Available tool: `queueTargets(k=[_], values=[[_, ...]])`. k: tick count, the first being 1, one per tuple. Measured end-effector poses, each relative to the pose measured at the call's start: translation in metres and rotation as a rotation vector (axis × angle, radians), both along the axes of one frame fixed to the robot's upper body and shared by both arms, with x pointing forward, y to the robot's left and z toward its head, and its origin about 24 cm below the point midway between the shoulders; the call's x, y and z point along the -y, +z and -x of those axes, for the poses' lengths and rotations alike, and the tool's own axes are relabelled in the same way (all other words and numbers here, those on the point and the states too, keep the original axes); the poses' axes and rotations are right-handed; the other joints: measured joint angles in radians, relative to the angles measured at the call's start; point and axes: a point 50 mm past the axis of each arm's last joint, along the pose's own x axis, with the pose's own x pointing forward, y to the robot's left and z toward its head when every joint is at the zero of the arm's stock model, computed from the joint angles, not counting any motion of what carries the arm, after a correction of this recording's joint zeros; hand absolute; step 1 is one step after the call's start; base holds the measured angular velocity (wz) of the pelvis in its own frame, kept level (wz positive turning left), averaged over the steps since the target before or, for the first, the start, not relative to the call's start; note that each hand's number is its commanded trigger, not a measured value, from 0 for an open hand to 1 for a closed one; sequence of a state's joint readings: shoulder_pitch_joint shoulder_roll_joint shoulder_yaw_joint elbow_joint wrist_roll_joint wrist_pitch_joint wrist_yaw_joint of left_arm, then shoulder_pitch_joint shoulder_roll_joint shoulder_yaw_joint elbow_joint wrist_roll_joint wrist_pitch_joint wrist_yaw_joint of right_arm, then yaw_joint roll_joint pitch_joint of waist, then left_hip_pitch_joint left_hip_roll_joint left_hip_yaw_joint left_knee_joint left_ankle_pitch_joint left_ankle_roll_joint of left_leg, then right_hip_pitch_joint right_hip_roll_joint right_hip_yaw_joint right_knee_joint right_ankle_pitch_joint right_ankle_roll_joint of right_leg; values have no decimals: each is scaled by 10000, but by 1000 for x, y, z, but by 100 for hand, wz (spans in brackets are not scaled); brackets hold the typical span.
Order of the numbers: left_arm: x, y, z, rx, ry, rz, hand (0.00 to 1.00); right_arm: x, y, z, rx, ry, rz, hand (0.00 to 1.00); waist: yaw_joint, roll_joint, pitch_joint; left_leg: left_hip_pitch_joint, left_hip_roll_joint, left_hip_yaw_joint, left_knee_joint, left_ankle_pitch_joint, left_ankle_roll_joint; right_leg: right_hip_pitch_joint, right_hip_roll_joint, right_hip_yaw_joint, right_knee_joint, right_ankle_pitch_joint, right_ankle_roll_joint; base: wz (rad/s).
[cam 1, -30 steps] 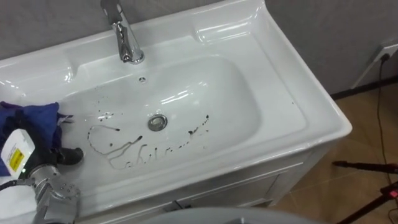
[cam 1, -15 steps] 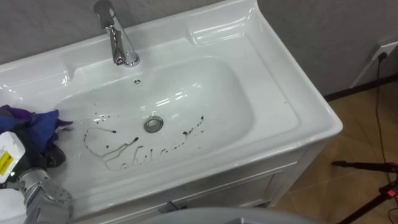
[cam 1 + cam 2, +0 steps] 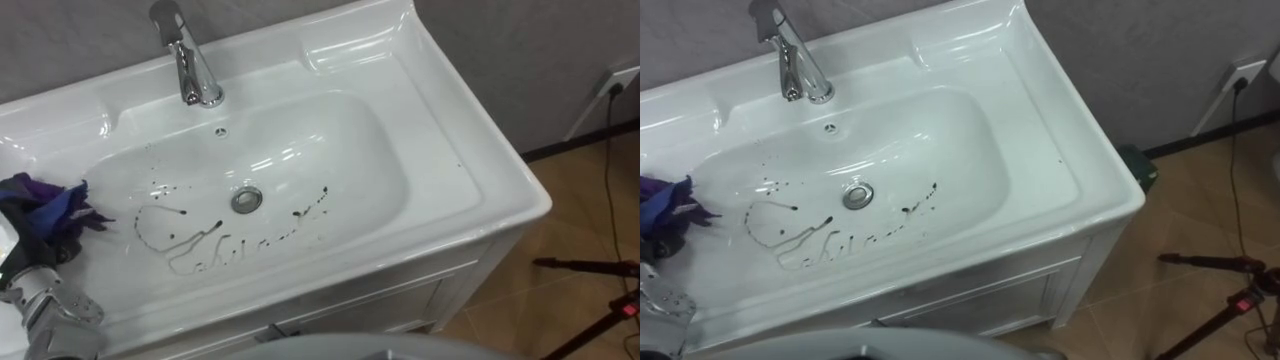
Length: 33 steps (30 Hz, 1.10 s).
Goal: Wipe basin
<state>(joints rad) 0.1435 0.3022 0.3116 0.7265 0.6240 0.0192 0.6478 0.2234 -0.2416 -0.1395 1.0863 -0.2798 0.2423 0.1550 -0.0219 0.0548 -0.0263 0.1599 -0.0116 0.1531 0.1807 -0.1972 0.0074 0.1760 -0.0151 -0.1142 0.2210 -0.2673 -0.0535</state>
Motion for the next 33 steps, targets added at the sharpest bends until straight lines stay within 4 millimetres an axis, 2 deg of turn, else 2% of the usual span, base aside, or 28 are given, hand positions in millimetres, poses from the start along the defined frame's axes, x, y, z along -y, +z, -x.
queueTargets(k=[18, 25, 27, 29, 33], values=[[2, 2, -8, 413, 318, 205, 100, 0, 0, -11, 288, 93, 53, 0, -5, -20, -3, -137, -27, -165, 59, -1, -1, -14, -44, -280, -22, -33, 2, 3], [12, 17, -25, 1172, 2, 407, 100, -5, -2, -13, 473, 155, -144, 0, 11, -227, 2, -336, -133, -378, 93, 9, 18, 1, -153, -646, -145, -22, 62, 16], [15, 21, -28, 1353, -156, 449, 100, -6, -2, -15, 612, 208, -172, 0, -3, -303, 30, -405, -178, -487, 94, 26, 46, -2, -191, -778, -154, -34, 87, 22], [19, 29, -32, 1638, -467, 535, 100, -8, -3, -17, 795, 270, -234, 0, 19, -431, 131, -484, -188, -500, 151, 30, 54, -12, -202, -818, -167, -43, 109, 17], [25, 33, -39, 1895, -752, 575, 100, -11, -3, -26, 1064, 704, -328, 0, -8, -534, 252, -624, -186, -497, 268, 29, 55, -37, -189, -848, -199, -46, 116, 10]])
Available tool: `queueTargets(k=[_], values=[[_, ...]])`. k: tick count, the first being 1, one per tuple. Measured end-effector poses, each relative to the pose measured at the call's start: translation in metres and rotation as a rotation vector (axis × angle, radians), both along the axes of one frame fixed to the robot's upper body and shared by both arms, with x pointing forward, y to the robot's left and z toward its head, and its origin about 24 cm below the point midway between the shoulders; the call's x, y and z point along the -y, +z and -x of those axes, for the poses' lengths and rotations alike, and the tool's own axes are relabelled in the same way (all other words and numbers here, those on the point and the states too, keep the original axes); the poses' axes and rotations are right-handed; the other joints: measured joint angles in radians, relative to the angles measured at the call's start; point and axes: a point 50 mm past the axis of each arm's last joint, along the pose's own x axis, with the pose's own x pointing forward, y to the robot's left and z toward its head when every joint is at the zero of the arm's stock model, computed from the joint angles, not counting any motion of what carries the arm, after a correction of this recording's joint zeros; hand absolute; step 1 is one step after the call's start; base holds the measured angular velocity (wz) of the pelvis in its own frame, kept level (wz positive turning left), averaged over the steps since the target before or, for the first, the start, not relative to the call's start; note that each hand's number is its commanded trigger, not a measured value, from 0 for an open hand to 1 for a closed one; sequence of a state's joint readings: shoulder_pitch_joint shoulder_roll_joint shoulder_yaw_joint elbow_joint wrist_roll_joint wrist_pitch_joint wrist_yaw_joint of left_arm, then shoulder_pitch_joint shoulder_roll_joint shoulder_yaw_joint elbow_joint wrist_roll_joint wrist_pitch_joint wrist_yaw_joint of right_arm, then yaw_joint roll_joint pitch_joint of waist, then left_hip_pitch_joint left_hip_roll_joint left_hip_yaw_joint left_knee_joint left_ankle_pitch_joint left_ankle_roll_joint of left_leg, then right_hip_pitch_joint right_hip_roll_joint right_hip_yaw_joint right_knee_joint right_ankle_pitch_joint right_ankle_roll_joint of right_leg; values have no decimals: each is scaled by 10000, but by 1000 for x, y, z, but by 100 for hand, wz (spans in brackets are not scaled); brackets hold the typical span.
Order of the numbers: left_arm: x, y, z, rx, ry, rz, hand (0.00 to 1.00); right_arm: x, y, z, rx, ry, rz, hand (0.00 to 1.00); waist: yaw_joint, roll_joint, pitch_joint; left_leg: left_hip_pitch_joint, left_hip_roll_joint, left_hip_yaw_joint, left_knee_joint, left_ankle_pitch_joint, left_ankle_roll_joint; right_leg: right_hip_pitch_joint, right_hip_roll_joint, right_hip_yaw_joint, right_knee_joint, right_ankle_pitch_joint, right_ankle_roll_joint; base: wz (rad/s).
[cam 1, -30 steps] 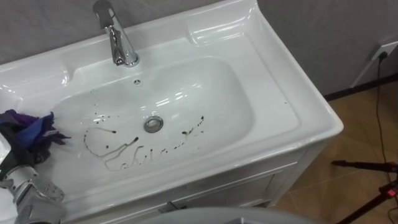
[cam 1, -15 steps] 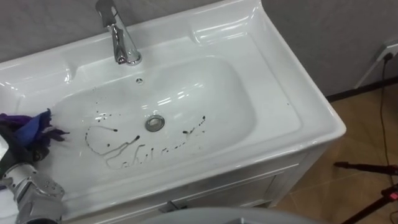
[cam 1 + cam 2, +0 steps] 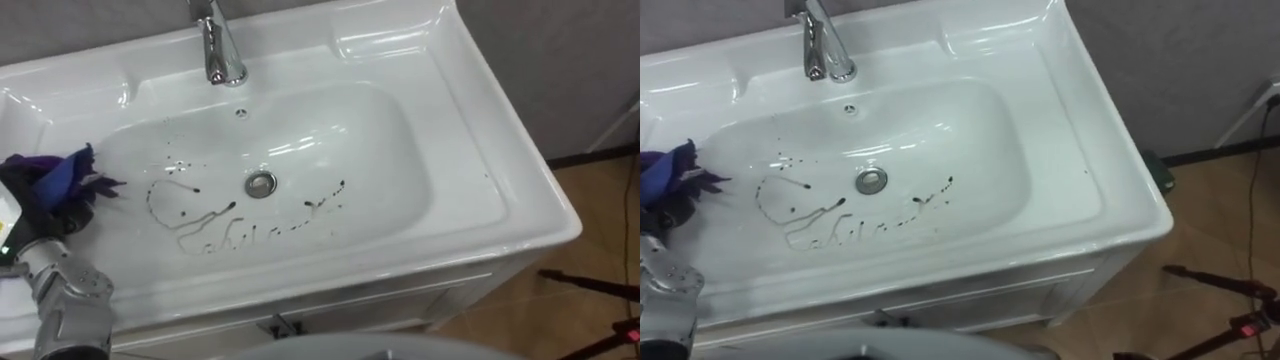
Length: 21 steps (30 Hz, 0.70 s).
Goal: Wipe basin
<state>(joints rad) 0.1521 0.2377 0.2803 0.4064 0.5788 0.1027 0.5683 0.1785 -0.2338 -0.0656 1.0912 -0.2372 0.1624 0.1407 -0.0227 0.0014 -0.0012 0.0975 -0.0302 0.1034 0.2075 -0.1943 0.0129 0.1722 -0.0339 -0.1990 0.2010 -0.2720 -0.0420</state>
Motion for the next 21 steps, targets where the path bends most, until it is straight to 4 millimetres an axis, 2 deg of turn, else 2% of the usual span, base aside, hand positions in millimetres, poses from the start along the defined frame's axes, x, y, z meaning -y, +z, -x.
queueTargets(k=[6, 10, 11, 13, 17, 21], values=[[27, -6, -13, -66, -1469, 548, 100, -6, -1, -7, 317, 594, -230, 0, -51, 25, 9, -267, 5, 17, 314, -14, 17, -7, 1, -66, -92, 10, 4, 10], [56, -17, -20, -538, -2836, 1450, 100, -8, -1, -10, 527, 683, -368, 0, -177, 91, -13, -522, 32, 10, 489, -18, 18, -164, 43, -73, -132, 59, -21, 0], [63, -19, -21, -604, -3052, 1620, 100, -9, -1, -10, 554, 696, -397, 0, -271, 49, 20, -542, 38, 15, 558, -25, 25, -161, 43, -61, -129, 64, -29, 0], [71, -16, -25, -426, -3362, 1713, 100, -9, -1, -8, 580, 711, -394, 0, -320, 40, 36, -621, 66, 30, 691, -67, 46, -195, 54, -41, -126, 75, -49, -9], [77, -2, -36, 486, -3932, 1599, 100, -9, -2, -4, 443, 826, -305, 0, -394, 119, 38, -679, 173, 46, 674, -77, 43, -366, 87, 84, 72, 111, -93, -14], [79, 2, -40, 766, -4087, 1555, 100, -9, -2, -1, 294, 1032, -255, 0, -399, 115, 48, -608, 190, 236, 658, -81, 37, -371, 111, 107, 176, 113, -96, -7]])
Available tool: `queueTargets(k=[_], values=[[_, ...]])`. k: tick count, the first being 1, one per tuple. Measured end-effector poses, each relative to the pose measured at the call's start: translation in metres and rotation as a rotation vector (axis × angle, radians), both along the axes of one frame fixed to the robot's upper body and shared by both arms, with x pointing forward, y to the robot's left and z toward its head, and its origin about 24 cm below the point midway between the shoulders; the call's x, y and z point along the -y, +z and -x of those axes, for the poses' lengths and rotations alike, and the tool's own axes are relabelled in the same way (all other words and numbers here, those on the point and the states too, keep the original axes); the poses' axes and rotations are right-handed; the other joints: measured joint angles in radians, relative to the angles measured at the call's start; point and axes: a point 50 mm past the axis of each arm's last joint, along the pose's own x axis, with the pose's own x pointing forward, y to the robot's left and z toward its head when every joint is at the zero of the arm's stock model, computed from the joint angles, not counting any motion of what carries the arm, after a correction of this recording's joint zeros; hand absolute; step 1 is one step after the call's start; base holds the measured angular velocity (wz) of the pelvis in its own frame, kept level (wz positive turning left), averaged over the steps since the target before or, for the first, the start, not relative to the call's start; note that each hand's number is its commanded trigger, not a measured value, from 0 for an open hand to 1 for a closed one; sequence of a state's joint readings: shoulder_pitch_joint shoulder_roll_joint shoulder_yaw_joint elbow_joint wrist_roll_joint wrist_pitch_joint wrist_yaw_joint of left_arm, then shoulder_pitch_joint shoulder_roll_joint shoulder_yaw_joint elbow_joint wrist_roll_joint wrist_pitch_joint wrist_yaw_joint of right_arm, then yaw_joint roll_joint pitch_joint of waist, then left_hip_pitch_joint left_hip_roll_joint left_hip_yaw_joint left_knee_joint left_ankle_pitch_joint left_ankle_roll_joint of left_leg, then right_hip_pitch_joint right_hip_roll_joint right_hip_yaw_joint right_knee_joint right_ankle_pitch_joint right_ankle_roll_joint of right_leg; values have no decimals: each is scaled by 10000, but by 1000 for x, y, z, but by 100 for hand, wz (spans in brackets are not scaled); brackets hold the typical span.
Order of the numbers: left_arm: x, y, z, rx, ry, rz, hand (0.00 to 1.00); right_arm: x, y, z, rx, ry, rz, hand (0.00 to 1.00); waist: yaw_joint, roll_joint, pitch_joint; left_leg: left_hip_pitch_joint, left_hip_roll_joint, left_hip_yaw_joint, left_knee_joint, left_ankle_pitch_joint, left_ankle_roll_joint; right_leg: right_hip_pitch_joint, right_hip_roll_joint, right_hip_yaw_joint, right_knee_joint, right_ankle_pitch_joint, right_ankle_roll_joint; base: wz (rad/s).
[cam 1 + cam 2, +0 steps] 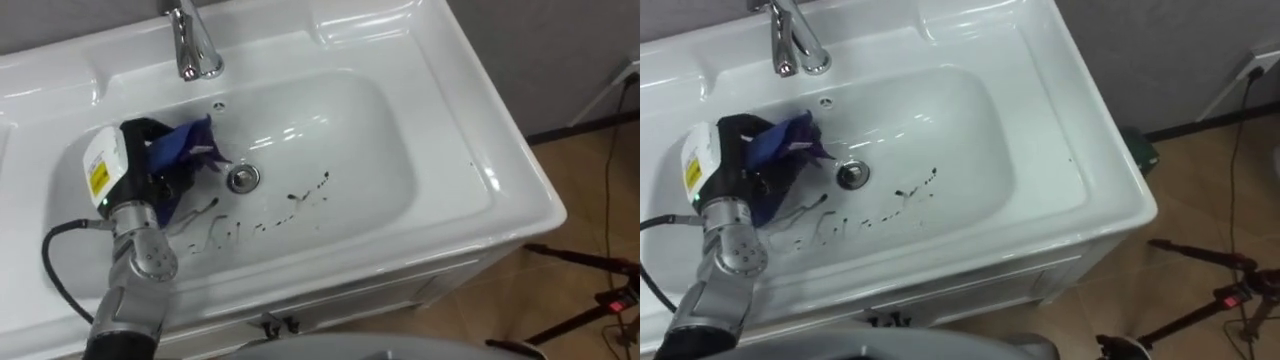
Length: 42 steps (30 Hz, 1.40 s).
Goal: Wipe basin
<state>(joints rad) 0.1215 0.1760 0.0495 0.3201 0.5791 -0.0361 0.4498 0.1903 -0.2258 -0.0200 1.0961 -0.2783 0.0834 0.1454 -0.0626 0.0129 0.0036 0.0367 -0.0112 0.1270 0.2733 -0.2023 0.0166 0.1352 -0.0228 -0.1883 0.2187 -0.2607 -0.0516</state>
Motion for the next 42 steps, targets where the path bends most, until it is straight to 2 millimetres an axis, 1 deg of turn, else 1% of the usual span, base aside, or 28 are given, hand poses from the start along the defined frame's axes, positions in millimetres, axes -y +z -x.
queueTargets(k=[3, 4, 5, 6, 7, 9, 10, 12, 14, 18, 24, 27, 28, 29, 35, 38, 41, 42], values=[[0, -2, 1, -89, 22, 4, 100, 1, -1, 3, -148, -33, 45, 0, 13, 49, 16, 59, 76, 69, 15, -78, -60, 15, 72, 113, 14, 11, -20, -8], [-1, -4, 2, -184, 40, -18, 100, 1, -1, 4, -248, -47, 63, 0, 61, 77, 33, 58, 151, 68, 19, -167, -112, 2, 127, 121, 18, 18, -32, -6], [-2, -7, 4, -352, 76, -37, 100, 1, -1, 5, -275, -59, 85, 0, 25, 162, 11, 66, 160, 74, 23, -231, -125, -1, 158, 117, 19, 19, -34, 0], [-2, -10, 5, -458, 98, -77, 100, 1, -1, 5, -289, -74, 108, 0, 14, 133, 33, 66, 159, 74, 23, -232, -124, -4, 160, 130, 22, 18, -35, -3], [-3, -14, 7, -690, 71, -285, 100, 1, -1, 7, -321, -99, 157, 0, 22, 197, 22, 67, 154, 90, 23, -235, -118, -15, 164, 193, 20, 17, -37, -7], [-4, -19, 10, -974, 89, -551, 100, 1, -2, 8, -321, -140, 206, 0, 75, 192, 48, 50, 146, 82, 23, -240, -105, -81, 158, 245, 5, 10, -42, -6], [-6, -21, 12, -1115, 121, -714, 100, 0, -2, 11, -396, -164, 191, 0, 87, 218, 31, 30, 140, 72, 31, -239, -98, -100, 151, 242, 12, 3, -41, 0], [-8, -20, 12, -1210, 119, -1060, 100, -3, -3, 15, -500, -205, 127, 0, 113, 185, 36, 4, 136, 70, 35, -228, -81, -141, 145, 238, 31, 2, -38, 0], [-11, -20, 13, -1287, 192, -1361, 100, -5, -4, 17, -667, -275, 75, 0, 113, 162, 0, 1, 135, 70, 52, -222, -75, -144, 143, 236, 40, 2, -38, 0], [-12, -19, 13, -1331, 174, -1629, 100, -7, -5, 20, -786, -317, 35, 0, 112, 150, -45, -60, 136, 63, 160, -223, -75, -143, 141, 213, 38, 4, -39, 1], [-16, -18, 13, -1391, 123, -1952, 100, -7, -5, 19, -763, -301, 38, 0, 132, 120, -39, -61, 145, 92, 167, -223, -78, -122, 158, 218, 18, 6, -44, 0], [-19, -16, 13, -1476, 20, -2370, 100, -7, -5, 18, -748, -298, 38, 0, 133, 94, -23, -62, 144, 93, 164, -224, -79, -125, 157, 229, 11, 6, -44, 0], [-21, -16, 13, -1518, -22, -2560, 100, -7, -5, 18, -738, -295, 40, 0, 133, 112, -35, -63, 144, 95, 166, -224, -79, -125, 157, 230, 12, 6, -44, 0], [-22, -15, 13, -1591, -62, -2777, 100, -7, -5, 18, -740, -294, 42, 0, 133, 92, -22, -63, 143, 97, 165, -224, -79, -128, 156, 235, 10, 6, -44, 0], [-24, -19, 16, -2001, 0, -3200, 100, -7, -5, 19, -837, -349, 26, 0, 151, 131, -41, -43, 154, 114, 153, -224, -79, -147, 190, 377, 28, 3, -46, -1], [-24, -19, 16, -2006, -15, -3225, 100, -7, -5, 19, -834, -345, 32, 0, 144, 131, -39, -38, 155, 114, 150, -224, -79, -147, 195, 402, 23, 4, -47, 0], [-25, -19, 16, -2016, -18, -3236, 100, -7, -5, 19, -824, -341, 32, 0, 144, 178, -59, -48, 154, 113, 162, -224, -79, -146, 196, 404, 20, 4, -49, 0], [-25, -19, 16, -2019, -17, -3232, 100, -7, -5, 19, -822, -339, 32, 0, 145, 170, -52, -54, 155, 116, 166, -224, -79, -148, 197, 407, 22, 5, -49, 0]])
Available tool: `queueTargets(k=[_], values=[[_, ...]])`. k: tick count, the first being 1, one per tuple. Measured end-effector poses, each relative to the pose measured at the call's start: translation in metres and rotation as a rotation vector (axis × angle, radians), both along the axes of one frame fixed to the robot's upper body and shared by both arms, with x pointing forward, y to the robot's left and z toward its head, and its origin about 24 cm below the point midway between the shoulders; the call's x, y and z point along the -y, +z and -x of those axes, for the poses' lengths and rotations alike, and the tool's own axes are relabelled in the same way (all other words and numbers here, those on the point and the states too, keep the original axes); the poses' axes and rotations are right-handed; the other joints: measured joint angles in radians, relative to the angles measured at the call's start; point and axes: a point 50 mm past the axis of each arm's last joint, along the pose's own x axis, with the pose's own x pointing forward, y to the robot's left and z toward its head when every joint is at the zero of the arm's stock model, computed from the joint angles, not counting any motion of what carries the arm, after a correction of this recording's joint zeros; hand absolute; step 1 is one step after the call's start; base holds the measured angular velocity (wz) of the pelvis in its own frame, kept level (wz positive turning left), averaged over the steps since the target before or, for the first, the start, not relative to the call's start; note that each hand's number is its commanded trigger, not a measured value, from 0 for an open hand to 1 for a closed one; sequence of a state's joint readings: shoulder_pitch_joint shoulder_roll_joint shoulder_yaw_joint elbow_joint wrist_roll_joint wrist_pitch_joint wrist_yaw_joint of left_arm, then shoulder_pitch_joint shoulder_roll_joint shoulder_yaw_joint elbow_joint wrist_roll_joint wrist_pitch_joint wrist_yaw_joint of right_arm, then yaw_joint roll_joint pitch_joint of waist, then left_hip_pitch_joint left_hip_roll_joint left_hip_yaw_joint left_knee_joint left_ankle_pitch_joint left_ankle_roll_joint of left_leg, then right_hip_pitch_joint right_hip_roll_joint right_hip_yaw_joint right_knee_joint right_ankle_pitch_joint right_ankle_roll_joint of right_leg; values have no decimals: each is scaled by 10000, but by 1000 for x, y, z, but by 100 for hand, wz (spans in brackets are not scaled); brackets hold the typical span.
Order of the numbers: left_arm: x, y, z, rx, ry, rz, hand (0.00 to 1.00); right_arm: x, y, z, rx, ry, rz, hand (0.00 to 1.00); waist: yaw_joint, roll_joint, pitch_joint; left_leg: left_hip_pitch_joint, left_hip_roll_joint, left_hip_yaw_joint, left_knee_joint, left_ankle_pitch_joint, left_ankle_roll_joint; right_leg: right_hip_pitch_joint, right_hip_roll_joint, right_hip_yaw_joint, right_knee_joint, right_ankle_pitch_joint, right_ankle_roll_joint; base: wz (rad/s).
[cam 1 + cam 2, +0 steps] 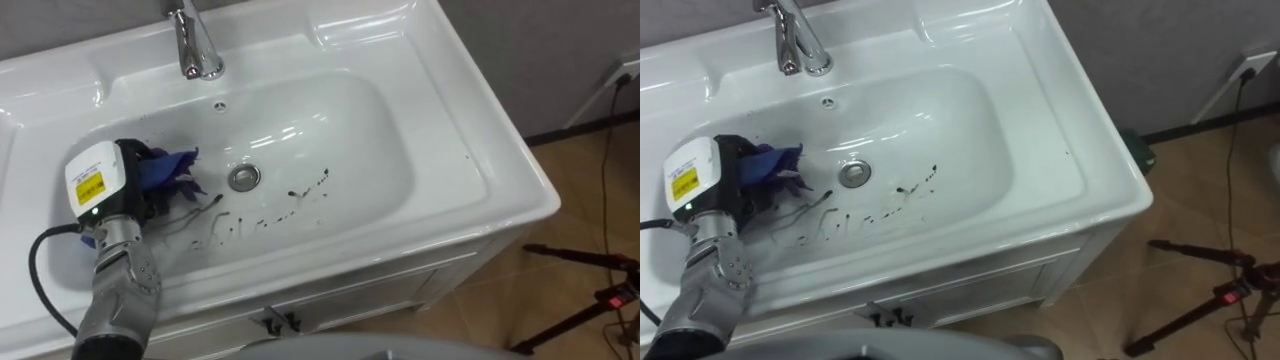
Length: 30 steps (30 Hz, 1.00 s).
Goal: Wipe basin
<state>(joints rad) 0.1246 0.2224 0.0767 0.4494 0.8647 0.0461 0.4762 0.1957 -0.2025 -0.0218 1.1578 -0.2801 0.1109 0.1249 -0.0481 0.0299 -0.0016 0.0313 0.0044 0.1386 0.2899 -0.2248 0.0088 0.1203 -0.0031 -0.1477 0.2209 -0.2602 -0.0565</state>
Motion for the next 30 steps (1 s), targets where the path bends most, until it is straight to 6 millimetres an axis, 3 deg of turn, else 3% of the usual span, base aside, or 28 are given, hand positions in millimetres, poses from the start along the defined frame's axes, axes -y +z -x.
queueTargets(k=[7, 15, 22, 30], values=[[0, -12, 7, -869, 140, 183, 100, 3, 1, -7, 147, 115, 96, 0, -1, 154, 26, 78, 3, -7, -55, 0, -1, 19, 9, 96, 12, -5, -9, -2], [-2, -27, 15, -2182, 192, 578, 100, 6, 3, -12, 292, 405, 155, 0, -271, 148, 40, 152, 19, 118, -58, 0, -2, 100, -10, 65, 18, -21, -30, -1], [-2, -32, 12, -2320, 278, 605, 100, 6, 3, -5, 21, 297, 177, 0, -365, 79, 45, 188, -18, 133, -60, 1, -3, -4, -81, 52, 287, -151, -29, 0], [-3, -32, 9, -2240, 425, 536, 100, 7, 2, -2, -119, 252, 204, 0, -346, -199, 2, 174, 5, 132, -2, 12, -20, -39, -89, -3, 424, -219, -68, 1]])
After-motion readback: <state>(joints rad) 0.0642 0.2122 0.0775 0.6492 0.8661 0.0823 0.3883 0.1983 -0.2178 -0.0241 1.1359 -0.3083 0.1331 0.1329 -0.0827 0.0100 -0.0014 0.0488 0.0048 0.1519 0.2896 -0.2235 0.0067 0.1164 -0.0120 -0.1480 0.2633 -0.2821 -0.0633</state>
